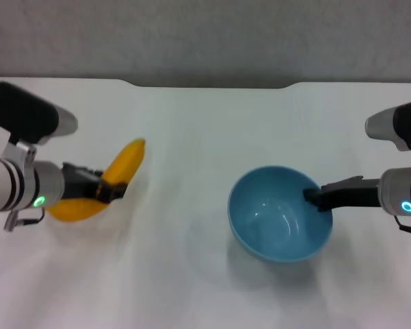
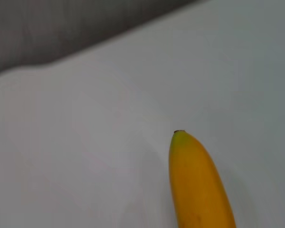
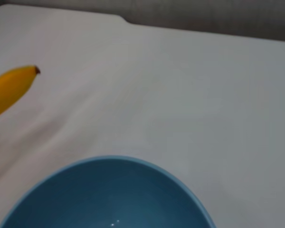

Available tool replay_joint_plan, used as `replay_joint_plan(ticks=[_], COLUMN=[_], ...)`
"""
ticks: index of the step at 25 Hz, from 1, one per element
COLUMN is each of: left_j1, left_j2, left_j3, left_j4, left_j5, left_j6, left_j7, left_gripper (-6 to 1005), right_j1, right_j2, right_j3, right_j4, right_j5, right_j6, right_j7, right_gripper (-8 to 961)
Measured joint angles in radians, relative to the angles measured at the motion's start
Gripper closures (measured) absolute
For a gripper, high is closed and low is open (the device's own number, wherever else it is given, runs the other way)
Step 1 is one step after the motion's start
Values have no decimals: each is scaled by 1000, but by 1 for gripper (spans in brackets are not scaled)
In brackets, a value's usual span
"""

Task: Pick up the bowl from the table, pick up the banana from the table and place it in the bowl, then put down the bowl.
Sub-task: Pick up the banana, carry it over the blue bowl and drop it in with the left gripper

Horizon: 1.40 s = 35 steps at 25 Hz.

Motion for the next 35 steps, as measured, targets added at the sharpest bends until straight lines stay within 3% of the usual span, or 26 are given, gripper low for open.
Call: replay_joint_plan(ticks=[8, 15, 21, 35], left_j1=[43, 62, 71, 47], left_j2=[-5, -5, -7, -7], left_j3=[38, 136, 176, 214], left_j4=[-185, -326, -303, -171], left_j5=[-224, -447, -695, -879], left_j6=[-28, -33, -18, 3], left_j7=[-17, -22, 69, 183], left_gripper=[478, 478, 477, 478], right_j1=[48, 72, 88, 101], right_j2=[0, 0, 0, 0], right_j3=[-61, -107, -134, -159], right_j4=[-9, -41, -51, 13], right_j5=[62, 62, 114, 169], right_j6=[-75, -120, -154, -157], right_j7=[5, 31, 34, 37], right_gripper=[917, 917, 917, 917])
